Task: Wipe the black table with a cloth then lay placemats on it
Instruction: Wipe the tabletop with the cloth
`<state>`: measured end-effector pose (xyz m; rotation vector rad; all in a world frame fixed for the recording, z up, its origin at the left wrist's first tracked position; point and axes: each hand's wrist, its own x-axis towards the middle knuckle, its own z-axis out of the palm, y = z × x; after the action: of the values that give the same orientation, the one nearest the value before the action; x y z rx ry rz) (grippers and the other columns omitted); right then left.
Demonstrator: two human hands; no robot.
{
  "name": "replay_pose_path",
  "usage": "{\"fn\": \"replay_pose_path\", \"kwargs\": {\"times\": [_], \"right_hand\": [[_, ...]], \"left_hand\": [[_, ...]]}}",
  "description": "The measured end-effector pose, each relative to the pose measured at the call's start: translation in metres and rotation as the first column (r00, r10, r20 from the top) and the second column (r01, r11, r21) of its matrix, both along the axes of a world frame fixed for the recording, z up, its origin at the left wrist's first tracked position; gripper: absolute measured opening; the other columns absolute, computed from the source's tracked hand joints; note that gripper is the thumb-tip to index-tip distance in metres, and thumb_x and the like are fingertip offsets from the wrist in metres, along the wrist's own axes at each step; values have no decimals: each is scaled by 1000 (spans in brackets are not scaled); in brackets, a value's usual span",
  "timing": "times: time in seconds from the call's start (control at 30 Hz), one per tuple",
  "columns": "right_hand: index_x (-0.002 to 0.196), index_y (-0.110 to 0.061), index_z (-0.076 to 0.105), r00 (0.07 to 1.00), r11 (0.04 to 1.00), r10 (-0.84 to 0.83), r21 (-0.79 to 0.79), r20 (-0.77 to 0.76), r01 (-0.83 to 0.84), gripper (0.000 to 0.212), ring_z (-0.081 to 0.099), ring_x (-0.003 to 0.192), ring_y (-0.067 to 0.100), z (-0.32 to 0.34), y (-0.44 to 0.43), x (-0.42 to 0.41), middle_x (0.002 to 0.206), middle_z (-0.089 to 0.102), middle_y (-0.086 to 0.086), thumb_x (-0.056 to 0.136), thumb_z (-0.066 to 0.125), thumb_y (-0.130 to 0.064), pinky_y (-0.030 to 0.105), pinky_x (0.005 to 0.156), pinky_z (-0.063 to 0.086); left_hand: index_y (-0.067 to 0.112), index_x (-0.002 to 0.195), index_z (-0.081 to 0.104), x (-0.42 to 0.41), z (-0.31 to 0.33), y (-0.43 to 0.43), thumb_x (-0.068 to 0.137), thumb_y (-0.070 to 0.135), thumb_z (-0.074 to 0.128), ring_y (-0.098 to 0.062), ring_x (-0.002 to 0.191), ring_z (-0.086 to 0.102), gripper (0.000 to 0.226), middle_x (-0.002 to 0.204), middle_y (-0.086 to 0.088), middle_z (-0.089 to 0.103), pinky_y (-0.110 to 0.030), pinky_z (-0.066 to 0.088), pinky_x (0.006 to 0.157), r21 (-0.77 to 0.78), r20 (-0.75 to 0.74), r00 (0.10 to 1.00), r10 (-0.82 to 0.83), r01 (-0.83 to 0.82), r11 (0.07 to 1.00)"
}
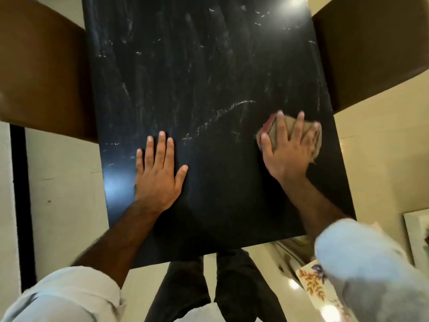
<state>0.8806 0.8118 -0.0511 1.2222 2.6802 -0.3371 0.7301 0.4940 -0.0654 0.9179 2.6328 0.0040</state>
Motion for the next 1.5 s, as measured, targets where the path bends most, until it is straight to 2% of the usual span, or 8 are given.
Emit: {"fn": "replay_pose_path", "kwargs": {"times": [0.17, 0.33, 0.53, 0.73, 0.9, 1.07, 1.23, 1.5], "right_hand": [[173, -45, 15, 992, 992, 119, 48, -40, -117, 78, 3, 165, 55, -2, -60, -84, 184, 5, 12, 104, 31, -76, 74, 126, 24], [173, -51, 3, 966, 964, 257, -72, 7, -256, 82, -7, 167, 47, 11, -158, -5, 184, -8, 4, 103, 38, -77, 69, 127, 24], [173, -51, 6, 987, 989, 123, -90, 105, -114, 82, -11, 168, 43, 21, -152, 77, 184, -9, 2, 103, 40, -78, 71, 128, 20], [173, -46, 9, 1000, 1000, 20, 20, 11, -20, 78, -2, 165, 53, 2, -55, -35, 184, 2, 10, 105, 33, -75, 74, 126, 23], [173, -45, 20, 986, 990, 141, 32, -85, -139, 78, 4, 165, 54, -5, -87, -113, 184, 7, 11, 102, 35, -76, 71, 125, 28], [172, -52, 2, 926, 922, 370, -94, -70, -375, 84, -10, 167, 46, 7, -172, -21, 184, -10, 3, 102, 40, -77, 68, 128, 18], [171, -55, -1, 950, 943, 309, -143, 38, -301, 85, -12, 167, 45, 19, -168, 58, 184, -12, 1, 100, 39, -80, 71, 126, 22], [173, -44, 19, 985, 987, 161, 17, -58, -160, 77, 1, 165, 56, -4, -124, -129, 183, 9, 13, 104, 31, -76, 72, 125, 28]], "left_hand": [[19, 175, -11, -1, 1, -1, 111, 69, 17, -31, 168, -19, 86, 182, -4, -24, -62, 3, 136, -7, 26, 1000, 9, -9, 1000], [22, 174, -17, -7, -3, -6, 111, 67, 13, -30, 168, -21, 83, 181, -3, -27, -61, 1, 136, 16, 50, 998, -25, 24, 1000], [23, 173, -18, -8, -5, -6, 108, 70, 4, -31, 168, -21, 83, 181, -2, -27, -60, -1, 136, 22, 41, 999, -36, 35, 999], [22, 173, -20, -8, -8, -5, 107, 69, 0, -31, 167, -23, 83, 180, -2, -29, -59, -4, 136, 0, 34, 999, -33, 33, 999], [22, 173, -17, -7, -7, -5, 110, 65, 8, -28, 167, -25, 81, 180, -1, -28, -57, -7, 136, 5, 31, 999, -34, 34, 999], [20, 173, -18, -19, -1, -26, 107, 64, 10, -20, 166, -28, 84, 180, 1, -31, -53, -8, 137, 77, 112, 991, -70, 62, 995], [19, 173, -17, -31, 5, -75, 102, 78, -2, -24, 166, -28, 94, 179, -2, -31, -53, -7, 137, -34, 48, 998, 41, -40, 999], [20, 173, -17, -32, -4, -84, 103, 78, 2, -26, 167, -26, 93, 180, -2, -30, -55, -3, 137, -24, 36, 998, 46, -45, 999]]}}
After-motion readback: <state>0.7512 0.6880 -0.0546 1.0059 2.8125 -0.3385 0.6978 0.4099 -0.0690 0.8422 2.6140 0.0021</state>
